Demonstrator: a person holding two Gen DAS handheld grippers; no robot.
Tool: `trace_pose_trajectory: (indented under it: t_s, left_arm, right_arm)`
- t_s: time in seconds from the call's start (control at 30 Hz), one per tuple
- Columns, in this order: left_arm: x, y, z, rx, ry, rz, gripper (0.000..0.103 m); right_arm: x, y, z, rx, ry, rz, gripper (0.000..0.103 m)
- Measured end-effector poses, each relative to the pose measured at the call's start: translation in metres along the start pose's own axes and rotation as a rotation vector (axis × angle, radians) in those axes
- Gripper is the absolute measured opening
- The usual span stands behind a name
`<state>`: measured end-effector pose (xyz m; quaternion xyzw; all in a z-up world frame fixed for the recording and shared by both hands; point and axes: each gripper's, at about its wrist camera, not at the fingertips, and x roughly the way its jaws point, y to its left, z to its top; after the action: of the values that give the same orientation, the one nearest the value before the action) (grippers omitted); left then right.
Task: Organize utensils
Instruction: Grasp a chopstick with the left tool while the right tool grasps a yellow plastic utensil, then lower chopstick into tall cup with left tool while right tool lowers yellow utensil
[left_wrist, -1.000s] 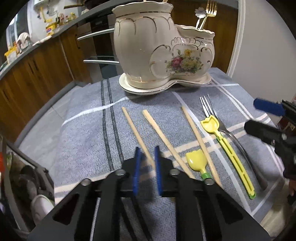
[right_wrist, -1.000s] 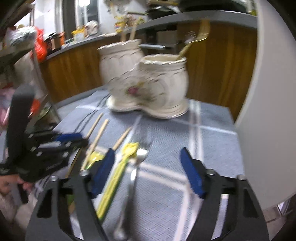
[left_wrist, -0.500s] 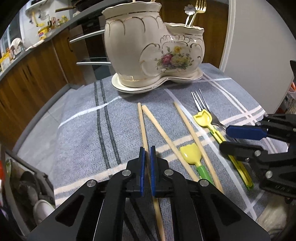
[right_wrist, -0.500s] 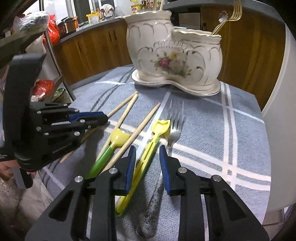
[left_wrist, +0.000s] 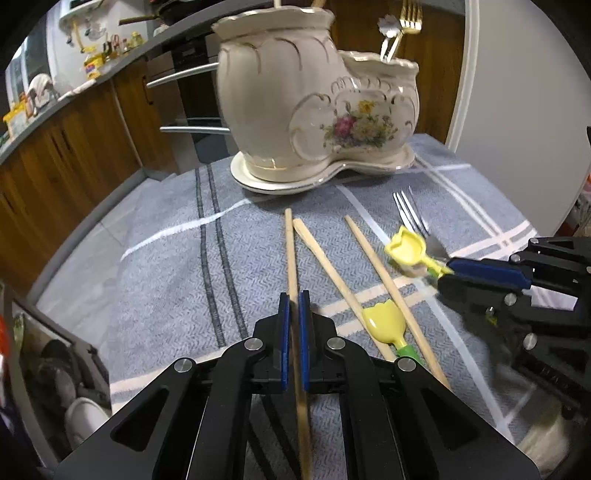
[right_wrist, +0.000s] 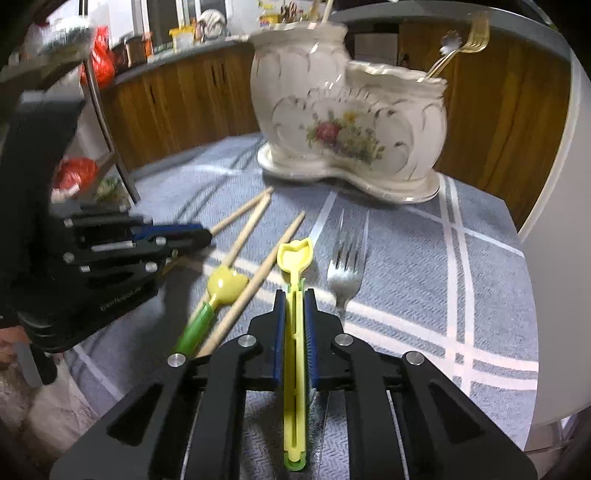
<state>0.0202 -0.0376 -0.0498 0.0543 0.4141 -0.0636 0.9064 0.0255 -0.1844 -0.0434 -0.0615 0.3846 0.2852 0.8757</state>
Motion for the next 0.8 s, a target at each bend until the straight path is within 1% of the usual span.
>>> trace_pose_trajectory:
  t_s: [0.13, 0.2, 0.4, 0.53, 0.57, 0.63, 0.67, 0.73, 0.8]
  left_arm:
    - [-0.019, 0.009, 0.003, -0.031, -0.054, -0.017, 0.005]
    - [-0.031, 0.012, 0.006, -0.041, -0.092, -0.017, 0.005]
    - [-0.081, 0.025, 0.020, -0.055, -0.249, -0.031, 0.005]
    - [-0.104, 0.029, 0.036, -0.051, -0.371, -0.041, 0.005]
    - [-0.108, 0.031, 0.044, -0.053, -0.404, -0.047, 0.005]
    - [-0.112, 0.032, 0.061, -0.057, -0.462, -0.064, 0.005]
    - [-0.111, 0.034, 0.071, -0.059, -0.490, -0.070, 0.005]
    - [-0.107, 0.037, 0.089, -0.073, -0.515, -0.093, 0.005]
    - [-0.100, 0.042, 0.111, -0.096, -0.531, -0.128, 0.005]
  right_arm:
    - [-0.022, -0.011, 0.007, 0.063, -0.105, 0.048, 0.010]
    - [-0.032, -0.014, 0.011, 0.076, -0.161, 0.037, 0.010]
    - [-0.060, -0.033, 0.028, 0.129, -0.335, -0.017, 0.010]
    - [-0.074, -0.048, 0.053, 0.178, -0.453, -0.016, 0.010]
    - [-0.077, -0.053, 0.063, 0.193, -0.494, -0.009, 0.010]
    - [-0.076, -0.059, 0.078, 0.211, -0.544, 0.003, 0.010]
    - [-0.074, -0.061, 0.084, 0.216, -0.555, 0.005, 0.010]
    - [-0.067, -0.067, 0.098, 0.226, -0.580, 0.003, 0.010]
    - [-0.057, -0.075, 0.111, 0.233, -0.595, 0.022, 0.010]
